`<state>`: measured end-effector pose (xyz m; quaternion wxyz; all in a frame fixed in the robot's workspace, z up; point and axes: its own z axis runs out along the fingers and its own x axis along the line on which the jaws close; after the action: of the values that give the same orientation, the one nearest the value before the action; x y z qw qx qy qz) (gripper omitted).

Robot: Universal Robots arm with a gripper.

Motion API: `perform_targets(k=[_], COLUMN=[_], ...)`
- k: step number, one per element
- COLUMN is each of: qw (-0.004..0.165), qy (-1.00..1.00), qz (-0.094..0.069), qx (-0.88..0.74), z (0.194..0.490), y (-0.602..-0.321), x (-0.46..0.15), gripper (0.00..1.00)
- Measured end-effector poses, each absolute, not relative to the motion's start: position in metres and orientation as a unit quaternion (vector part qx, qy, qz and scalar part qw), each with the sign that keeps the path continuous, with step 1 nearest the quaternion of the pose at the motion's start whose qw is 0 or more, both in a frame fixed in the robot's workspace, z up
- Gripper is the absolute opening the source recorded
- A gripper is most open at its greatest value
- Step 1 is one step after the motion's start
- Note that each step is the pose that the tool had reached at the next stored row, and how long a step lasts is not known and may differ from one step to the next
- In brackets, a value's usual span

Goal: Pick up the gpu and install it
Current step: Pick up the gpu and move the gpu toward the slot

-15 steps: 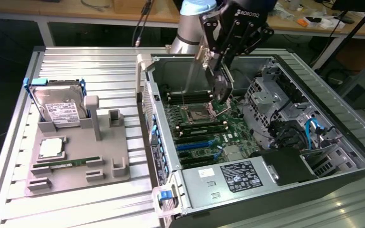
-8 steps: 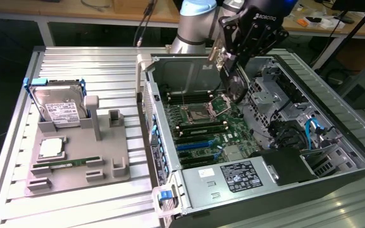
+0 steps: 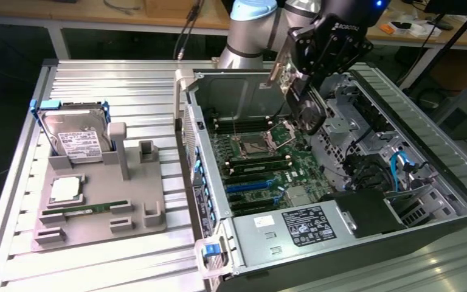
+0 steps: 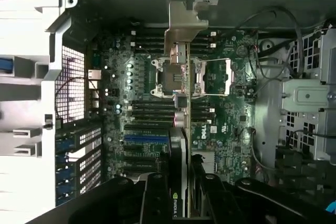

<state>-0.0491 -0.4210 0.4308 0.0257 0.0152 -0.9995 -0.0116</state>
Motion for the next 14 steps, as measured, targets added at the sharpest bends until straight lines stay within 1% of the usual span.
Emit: perform_targets(k=[14], qw=[0.024], qy=[-0.999], qz=[-0.010], qx=[0.039], z=[0.421], y=[-0.417], x=[-0.023], gripper=[0.27])
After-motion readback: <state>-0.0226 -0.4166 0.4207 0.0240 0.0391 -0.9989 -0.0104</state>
